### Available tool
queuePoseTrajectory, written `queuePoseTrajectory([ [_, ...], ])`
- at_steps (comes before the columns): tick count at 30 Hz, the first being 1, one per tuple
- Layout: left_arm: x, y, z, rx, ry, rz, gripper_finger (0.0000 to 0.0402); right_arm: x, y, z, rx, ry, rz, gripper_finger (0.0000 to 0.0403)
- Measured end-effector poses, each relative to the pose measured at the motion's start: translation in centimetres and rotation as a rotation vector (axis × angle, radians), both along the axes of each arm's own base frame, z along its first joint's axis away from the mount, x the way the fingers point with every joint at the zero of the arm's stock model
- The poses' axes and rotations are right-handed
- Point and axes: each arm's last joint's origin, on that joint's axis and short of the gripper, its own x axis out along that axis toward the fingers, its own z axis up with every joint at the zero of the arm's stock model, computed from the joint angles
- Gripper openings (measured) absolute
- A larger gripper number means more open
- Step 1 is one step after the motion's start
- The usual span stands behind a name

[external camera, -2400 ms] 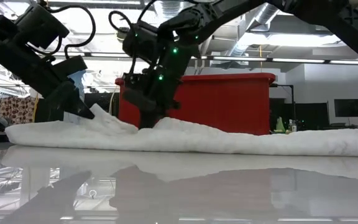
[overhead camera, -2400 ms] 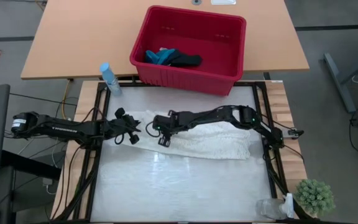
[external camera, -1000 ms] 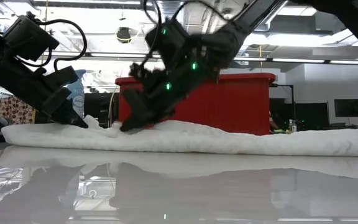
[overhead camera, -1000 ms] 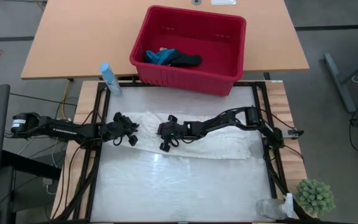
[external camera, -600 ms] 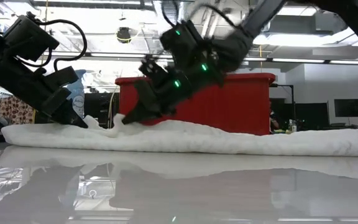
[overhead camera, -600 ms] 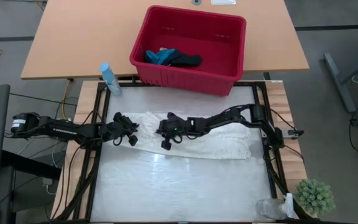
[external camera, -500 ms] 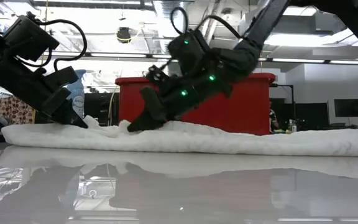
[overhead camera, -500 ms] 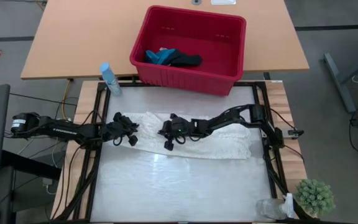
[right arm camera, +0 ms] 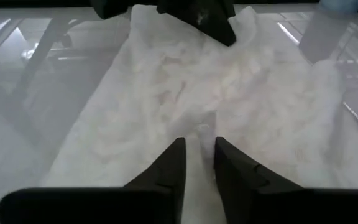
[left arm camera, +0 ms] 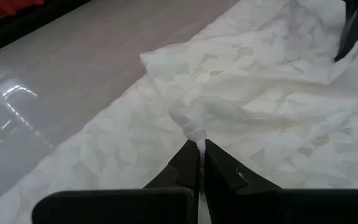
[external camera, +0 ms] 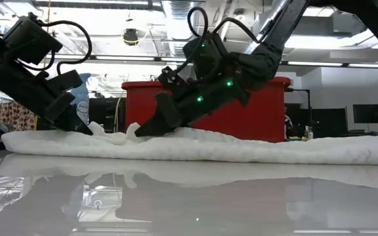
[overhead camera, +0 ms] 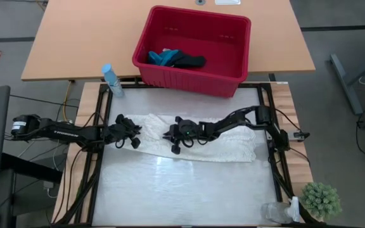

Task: Fold Laundry from Bin
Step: Fold the white shirt

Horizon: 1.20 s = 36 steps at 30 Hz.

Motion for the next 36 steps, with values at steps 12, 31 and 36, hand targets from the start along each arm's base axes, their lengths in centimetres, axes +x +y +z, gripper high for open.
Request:
queuePoseTrajectory([
  [12,0.0,0.0,0.0,-0.002,-0.002,0.001,0.0,0.4,-0.2,0.5,-0.093,0.006,0.034,0.0199],
  [31,0.0,0.0,0.0,-0.009,-0.007,0.004,0.0,1.6,-0.4,1.7,-0.177,0.092,0.068,0.0153],
  [36,0.0,0.0,0.0,-0.01,-0.007,0.003,0.0,1.5,-0.3,1.5,-0.191,0.116,0.01,0.0092],
])
